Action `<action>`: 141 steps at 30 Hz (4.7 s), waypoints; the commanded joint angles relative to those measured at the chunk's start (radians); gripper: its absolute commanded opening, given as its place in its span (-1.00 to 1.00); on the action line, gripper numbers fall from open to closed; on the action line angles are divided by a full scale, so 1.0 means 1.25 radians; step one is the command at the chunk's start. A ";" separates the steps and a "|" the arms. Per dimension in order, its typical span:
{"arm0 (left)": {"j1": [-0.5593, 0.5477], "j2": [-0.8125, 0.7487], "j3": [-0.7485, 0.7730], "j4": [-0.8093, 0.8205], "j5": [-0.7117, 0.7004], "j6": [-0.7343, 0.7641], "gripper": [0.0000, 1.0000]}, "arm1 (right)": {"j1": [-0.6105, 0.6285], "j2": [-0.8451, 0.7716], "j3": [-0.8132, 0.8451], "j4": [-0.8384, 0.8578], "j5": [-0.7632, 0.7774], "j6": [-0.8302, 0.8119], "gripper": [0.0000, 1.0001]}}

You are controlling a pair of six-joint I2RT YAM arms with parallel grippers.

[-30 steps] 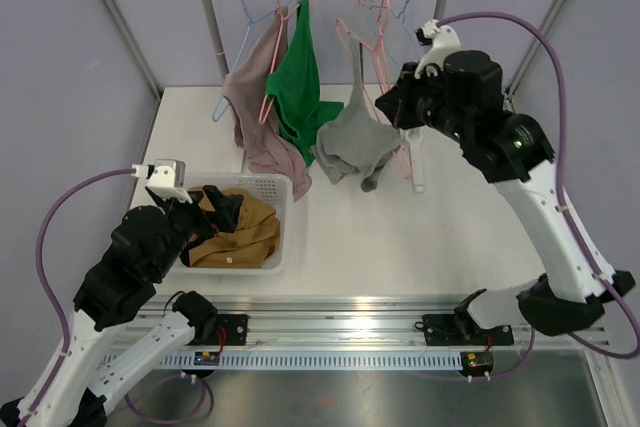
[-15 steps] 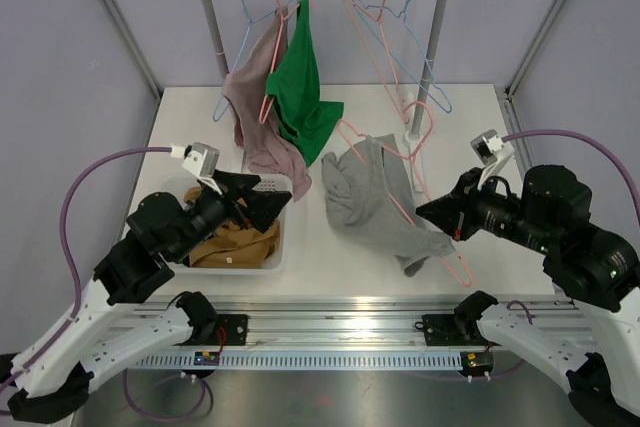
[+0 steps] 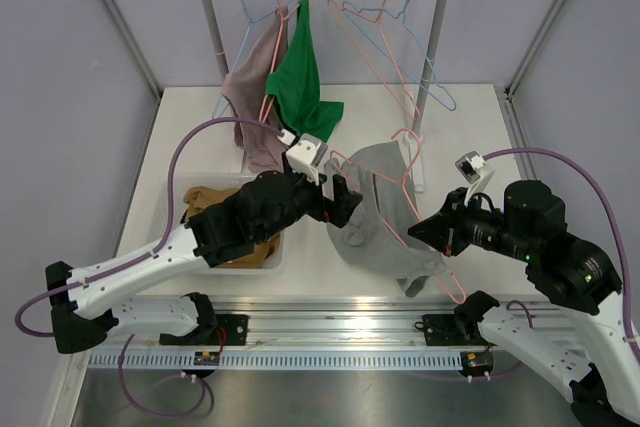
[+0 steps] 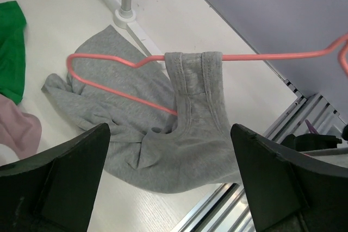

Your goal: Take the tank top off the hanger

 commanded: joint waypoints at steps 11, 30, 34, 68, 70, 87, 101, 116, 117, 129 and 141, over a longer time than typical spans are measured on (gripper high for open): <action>-0.008 0.101 0.040 0.174 0.013 0.007 0.72 | 0.004 -0.025 -0.008 0.083 -0.049 0.025 -1.00; 0.021 0.039 0.015 -0.106 -0.473 -0.177 -1.00 | 0.003 -0.095 -0.070 -0.060 -0.202 -0.138 -1.00; 0.101 -0.037 -0.047 -0.140 -0.423 -0.207 -1.00 | 0.004 -0.179 -0.096 0.001 -0.336 -0.153 -1.00; -0.104 -0.212 -0.380 0.276 0.170 -0.094 -1.00 | 0.003 -0.120 -0.472 1.332 0.165 0.020 -1.00; -0.120 -0.195 -0.364 0.204 0.050 -0.110 -1.00 | 0.003 -0.096 -0.434 1.276 0.178 -0.040 -1.00; -0.120 -0.155 -0.040 -0.424 -0.350 -0.131 0.98 | 0.004 0.359 0.264 0.282 0.228 -0.023 -1.00; -0.120 -0.310 -0.057 -0.590 -0.394 -0.121 0.98 | -0.046 0.786 0.764 0.131 0.273 -0.055 -1.00; -0.120 -0.299 -0.056 -0.642 -0.428 -0.158 0.98 | -0.172 1.079 1.070 0.066 0.139 0.004 -1.00; -0.120 -0.299 -0.057 -0.639 -0.427 -0.157 0.98 | -0.173 1.067 1.045 0.081 0.143 0.006 -1.00; -0.120 -0.286 -0.050 -0.621 -0.413 -0.156 0.98 | -0.192 0.983 0.946 0.087 0.196 0.024 -0.89; -0.120 -0.226 -0.068 -0.475 -0.340 -0.156 0.98 | -0.195 0.836 0.877 0.068 0.157 -0.019 0.36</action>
